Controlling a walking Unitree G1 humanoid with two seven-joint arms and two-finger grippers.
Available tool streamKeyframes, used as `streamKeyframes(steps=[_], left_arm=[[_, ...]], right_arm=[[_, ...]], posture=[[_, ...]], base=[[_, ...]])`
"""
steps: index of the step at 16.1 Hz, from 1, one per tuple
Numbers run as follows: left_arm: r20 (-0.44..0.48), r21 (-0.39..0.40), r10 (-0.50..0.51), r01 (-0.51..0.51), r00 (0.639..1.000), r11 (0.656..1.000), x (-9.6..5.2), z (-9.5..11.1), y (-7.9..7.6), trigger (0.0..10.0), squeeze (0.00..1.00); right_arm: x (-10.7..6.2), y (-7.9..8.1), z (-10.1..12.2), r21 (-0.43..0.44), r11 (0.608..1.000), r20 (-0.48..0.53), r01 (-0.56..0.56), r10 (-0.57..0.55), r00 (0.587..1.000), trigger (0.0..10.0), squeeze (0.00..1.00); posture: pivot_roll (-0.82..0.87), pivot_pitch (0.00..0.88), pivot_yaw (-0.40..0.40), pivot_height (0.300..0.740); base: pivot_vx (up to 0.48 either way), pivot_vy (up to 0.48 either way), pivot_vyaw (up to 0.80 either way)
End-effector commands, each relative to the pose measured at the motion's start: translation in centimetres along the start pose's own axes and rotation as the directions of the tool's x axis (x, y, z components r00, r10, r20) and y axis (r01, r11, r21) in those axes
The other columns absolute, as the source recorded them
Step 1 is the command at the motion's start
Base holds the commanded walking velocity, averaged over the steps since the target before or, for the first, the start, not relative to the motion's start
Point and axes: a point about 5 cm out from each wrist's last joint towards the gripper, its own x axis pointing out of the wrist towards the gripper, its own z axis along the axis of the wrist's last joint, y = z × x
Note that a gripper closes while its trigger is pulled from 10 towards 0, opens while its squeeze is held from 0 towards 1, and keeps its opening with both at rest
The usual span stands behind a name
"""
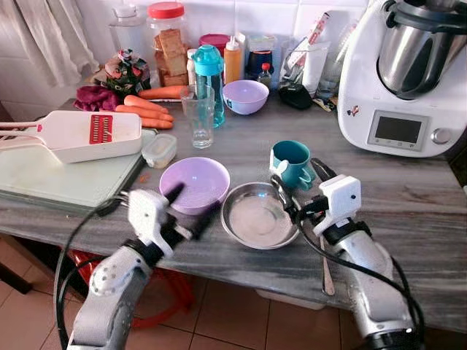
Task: Setting the table
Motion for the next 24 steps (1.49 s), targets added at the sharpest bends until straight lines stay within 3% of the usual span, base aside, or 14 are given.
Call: streamKeyframes(steps=[1, 3, 4, 6, 9, 12, 16, 20, 24], left_arm=[[-0.004, 0.022, 0.037, -0.037, 0.999, 0.999, 0.0, -0.1, 0.3, 10.0, 0.00], [-0.005, 0.045, 0.101, -0.100, 0.995, 0.994, 0.0, -0.4, 0.5, 10.0, 0.00], [0.016, 0.054, 0.157, -0.158, 0.987, 0.986, 0.1, -0.3, 0.8, 10.0, 0.00], [0.035, 0.040, 0.220, -0.221, 0.975, 0.974, 0.4, -0.1, 1.3, 10.0, 0.00], [0.043, 0.081, 0.317, -0.319, 0.948, 0.944, 0.8, 0.0, 2.2, 10.0, 0.00], [0.043, 0.144, 0.451, -0.453, 0.891, 0.880, 1.2, -0.3, 3.2, 10.0, 0.00], [0.062, 0.182, 0.539, -0.541, 0.840, 0.821, 1.3, -0.3, 4.0, 10.0, 0.00], [0.079, 0.243, 0.656, -0.652, 0.751, 0.718, 0.8, -0.4, 5.5, 10.0, 0.00], [0.073, 0.248, 0.667, -0.661, 0.742, 0.708, 0.6, -0.8, 5.7, 10.0, 0.00]], right_arm=[[0.0, 0.6, 0.6, -0.003, 1.000, 0.016, -0.003, 0.003, 1.000, 10.0, 1.00], [0.0, 1.2, 0.7, 0.003, 1.000, 0.019, -0.007, 0.007, 1.000, 10.0, 0.87], [0.1, 1.5, 0.8, -0.013, 1.000, 0.019, -0.009, 0.009, 1.000, 10.0, 0.01], [0.2, 1.6, 0.9, -0.021, 1.000, 0.017, -0.002, 0.003, 1.000, 10.0, 0.00], [0.3, 2.0, 1.0, -0.036, 0.999, 0.019, -0.011, 0.012, 1.000, 10.0, 0.00], [0.5, 2.3, 1.1, -0.037, 0.999, 0.020, -0.011, 0.012, 1.000, 10.0, 0.00], [0.7, 2.7, 1.2, -0.051, 0.998, 0.026, -0.023, 0.024, 0.999, 10.0, 0.00], [0.7, 2.7, 1.3, -0.054, 0.998, 0.029, -0.022, 0.023, 0.999, 10.0, 0.00], [0.8, 2.9, 1.4, -0.054, 0.998, 0.035, -0.022, 0.024, 0.999, 10.0, 0.00]], posture=[[0.07, 0.000, 0.012, 0.740], [0.07, 0.000, 0.012, 0.740], [0.07, 0.000, 0.012, 0.740], [0.07, 0.000, 0.012, 0.740], [0.07, 0.000, 0.013, 0.740], [0.07, 0.000, 0.015, 0.740], [0.06, 0.000, 0.014, 0.740], [0.06, 0.000, 0.012, 0.740], [0.06, 0.000, 0.010, 0.740]], base=[[0.000, 0.000, 0.00], [0.000, 0.000, 0.00], [0.000, 0.000, 0.00], [0.000, 0.000, 0.34], [0.000, 0.000, 0.80], [0.000, 0.000, 0.80], [0.000, 0.000, 0.80], [0.000, 0.000, 0.80], [0.000, 0.000, 0.80]])
